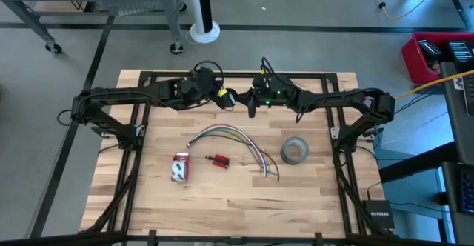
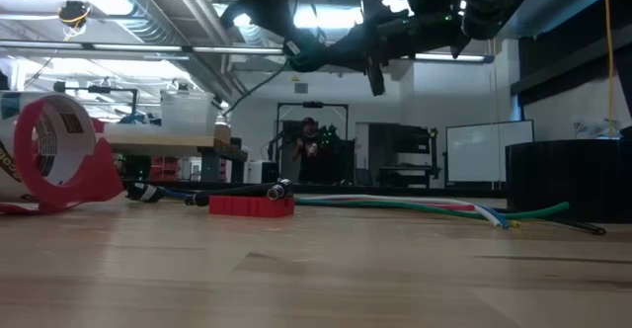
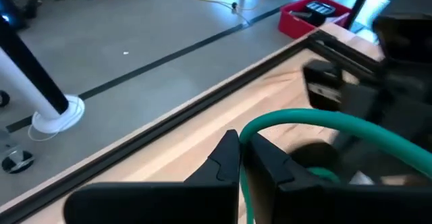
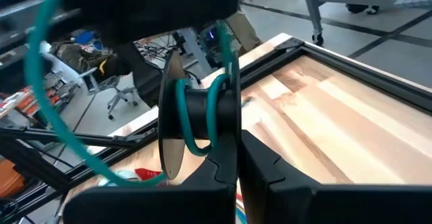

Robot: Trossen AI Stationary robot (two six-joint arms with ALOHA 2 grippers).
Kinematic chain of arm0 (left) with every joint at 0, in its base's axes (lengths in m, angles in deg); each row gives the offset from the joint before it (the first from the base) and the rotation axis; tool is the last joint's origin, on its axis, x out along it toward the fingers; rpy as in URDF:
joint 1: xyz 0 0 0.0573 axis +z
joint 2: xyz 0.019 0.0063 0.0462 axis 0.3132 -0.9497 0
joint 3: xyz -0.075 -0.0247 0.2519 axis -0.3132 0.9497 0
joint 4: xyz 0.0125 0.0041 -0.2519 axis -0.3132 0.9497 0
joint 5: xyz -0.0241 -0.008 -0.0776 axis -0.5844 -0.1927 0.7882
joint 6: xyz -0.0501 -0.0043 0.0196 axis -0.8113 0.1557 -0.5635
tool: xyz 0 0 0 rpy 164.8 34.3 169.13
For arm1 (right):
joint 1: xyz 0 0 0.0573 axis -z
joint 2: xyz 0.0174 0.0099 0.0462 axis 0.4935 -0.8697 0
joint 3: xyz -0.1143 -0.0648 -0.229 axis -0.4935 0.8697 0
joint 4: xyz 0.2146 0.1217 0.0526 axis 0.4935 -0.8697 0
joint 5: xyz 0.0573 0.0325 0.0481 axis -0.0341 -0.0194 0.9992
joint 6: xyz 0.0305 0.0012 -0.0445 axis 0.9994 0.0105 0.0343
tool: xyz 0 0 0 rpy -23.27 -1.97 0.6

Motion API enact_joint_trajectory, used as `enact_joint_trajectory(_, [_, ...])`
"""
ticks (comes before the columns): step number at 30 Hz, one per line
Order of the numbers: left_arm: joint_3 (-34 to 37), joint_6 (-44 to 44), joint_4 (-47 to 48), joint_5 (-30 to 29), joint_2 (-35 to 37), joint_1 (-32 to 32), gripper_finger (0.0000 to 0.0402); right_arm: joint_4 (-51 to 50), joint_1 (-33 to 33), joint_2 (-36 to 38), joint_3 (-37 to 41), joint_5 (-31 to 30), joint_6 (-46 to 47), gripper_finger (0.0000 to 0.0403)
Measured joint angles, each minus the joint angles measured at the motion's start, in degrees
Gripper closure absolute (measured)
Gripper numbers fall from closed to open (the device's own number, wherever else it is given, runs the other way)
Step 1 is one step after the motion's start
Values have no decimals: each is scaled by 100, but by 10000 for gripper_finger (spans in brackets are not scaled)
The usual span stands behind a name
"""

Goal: Coil cords
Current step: Coil the green wire onto the black spool

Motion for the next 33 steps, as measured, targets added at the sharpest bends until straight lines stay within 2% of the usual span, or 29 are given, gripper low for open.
enact_joint_trajectory(12, [0,19,-311,265,2,42,401,245,-91,0,0,-69,0,401])
enact_joint_trajectory(23, [0,225,-850,393,-256,69,401,192,-77,-176,-2,-646,-7,401])
enact_joint_trajectory(29, [0,217,-905,396,-341,151,401,124,-80,-214,-2,-1218,-221,401])
enact_joint_trajectory(33, [0,344,-1283,399,-341,162,401,15,-74,-214,-2,-1514,-315,401])
